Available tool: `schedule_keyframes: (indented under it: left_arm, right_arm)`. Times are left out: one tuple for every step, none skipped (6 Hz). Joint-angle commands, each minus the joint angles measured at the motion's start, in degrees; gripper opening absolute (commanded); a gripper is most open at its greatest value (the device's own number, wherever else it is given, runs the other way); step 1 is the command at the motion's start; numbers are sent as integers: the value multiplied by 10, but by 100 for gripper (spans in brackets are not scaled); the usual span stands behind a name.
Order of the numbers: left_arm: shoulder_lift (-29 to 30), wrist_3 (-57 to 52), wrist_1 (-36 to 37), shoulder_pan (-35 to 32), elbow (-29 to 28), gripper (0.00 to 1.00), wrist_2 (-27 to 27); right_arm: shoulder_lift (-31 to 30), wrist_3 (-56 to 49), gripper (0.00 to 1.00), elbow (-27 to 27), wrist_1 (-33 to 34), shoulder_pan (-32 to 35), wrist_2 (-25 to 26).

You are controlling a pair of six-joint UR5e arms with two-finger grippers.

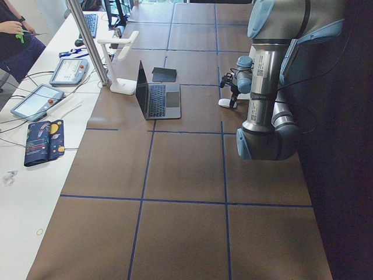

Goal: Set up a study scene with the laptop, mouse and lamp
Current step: 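Lower the left gripper and grasp the white mouse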

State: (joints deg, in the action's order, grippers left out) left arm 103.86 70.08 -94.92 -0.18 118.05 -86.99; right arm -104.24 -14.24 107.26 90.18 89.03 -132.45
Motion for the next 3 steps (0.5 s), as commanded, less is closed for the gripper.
schedule_keyframes:
  left_arm:
    - [1, 0, 0, -1, 0, 67, 0]
    - [1, 0, 0, -3, 1, 42, 0]
    - [1, -1, 0, -12, 6, 19, 0]
  right_arm:
    - [1, 0, 100, -1, 0, 0, 0]
    - [2, 1, 100, 0, 0, 0, 1]
    - [1, 1, 100, 0, 0, 0, 0]
